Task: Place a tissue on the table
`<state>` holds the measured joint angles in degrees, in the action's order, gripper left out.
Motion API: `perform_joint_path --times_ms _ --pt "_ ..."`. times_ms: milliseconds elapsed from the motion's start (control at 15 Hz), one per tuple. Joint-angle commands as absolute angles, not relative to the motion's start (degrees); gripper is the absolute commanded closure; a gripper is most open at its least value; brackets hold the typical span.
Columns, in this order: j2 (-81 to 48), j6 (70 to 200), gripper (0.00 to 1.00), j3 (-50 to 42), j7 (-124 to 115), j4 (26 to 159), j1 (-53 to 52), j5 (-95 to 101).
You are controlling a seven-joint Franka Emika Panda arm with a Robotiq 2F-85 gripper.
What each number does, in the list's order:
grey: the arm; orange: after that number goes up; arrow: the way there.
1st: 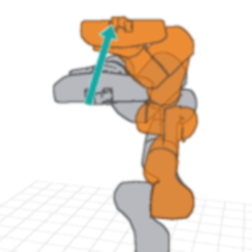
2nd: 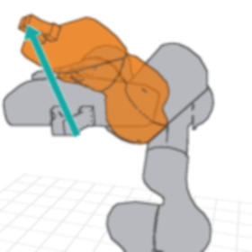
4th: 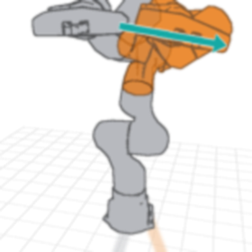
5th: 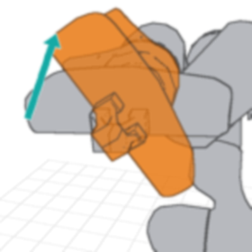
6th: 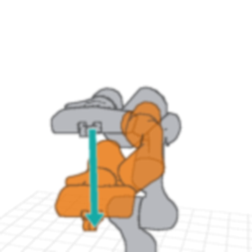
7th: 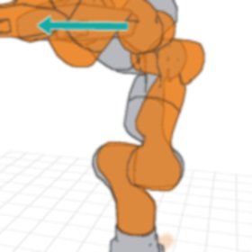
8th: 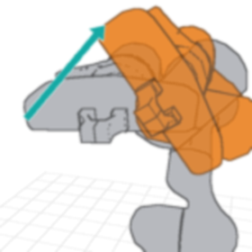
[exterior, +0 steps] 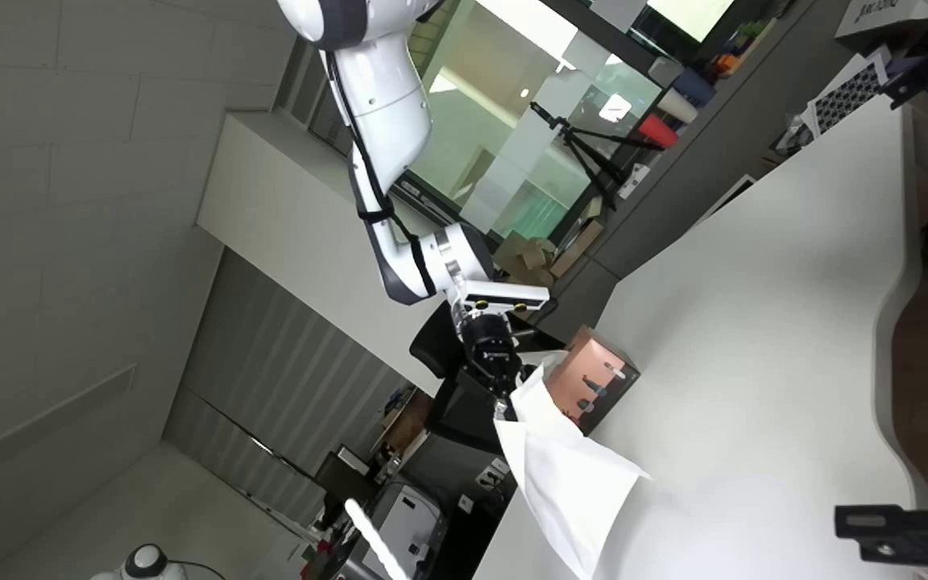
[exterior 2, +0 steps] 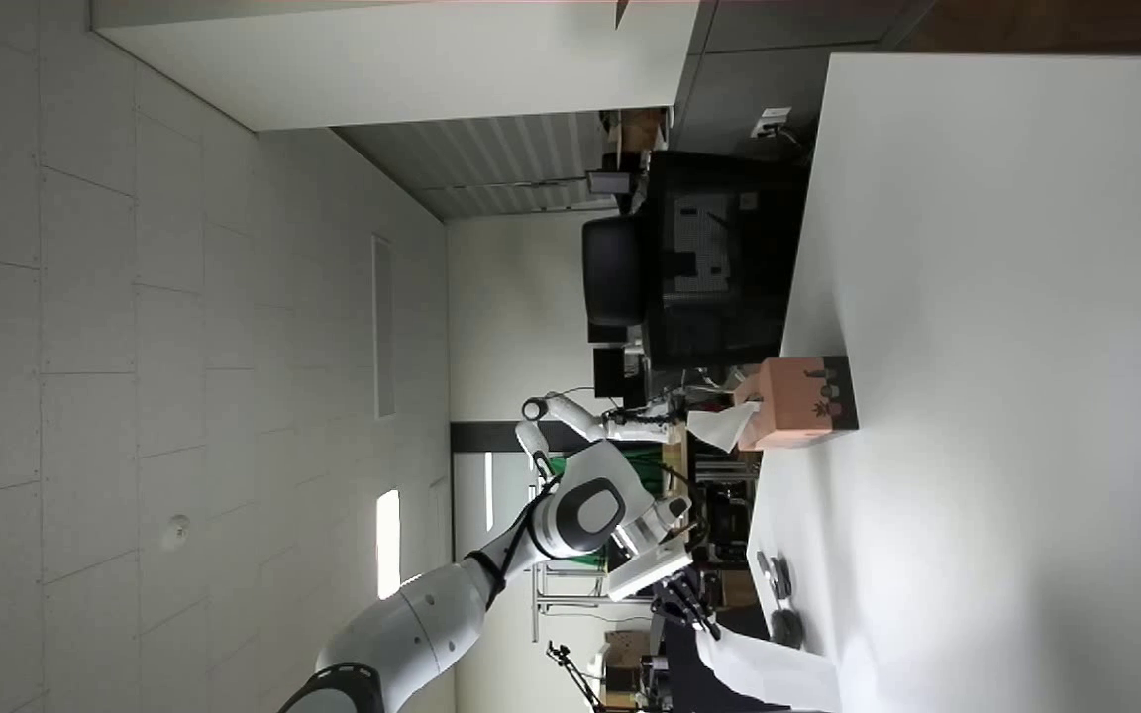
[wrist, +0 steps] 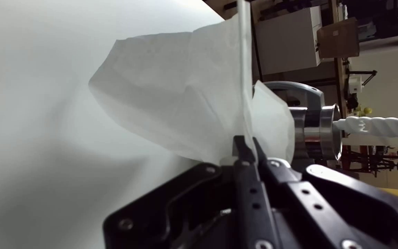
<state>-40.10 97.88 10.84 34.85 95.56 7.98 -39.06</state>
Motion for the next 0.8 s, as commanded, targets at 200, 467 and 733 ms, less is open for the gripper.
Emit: perform_joint_path --times_ms 200,467,733 --pt "-46.0 103.1 1.00 8.2 31.6 90.3 5.1 -37.6" --pt "-49.4 107.3 1.00 8.4 30.1 88.5 3.7 -35.6" --pt "-51.9 111.2 1.00 9.0 28.1 87.0 2.8 -32.8"
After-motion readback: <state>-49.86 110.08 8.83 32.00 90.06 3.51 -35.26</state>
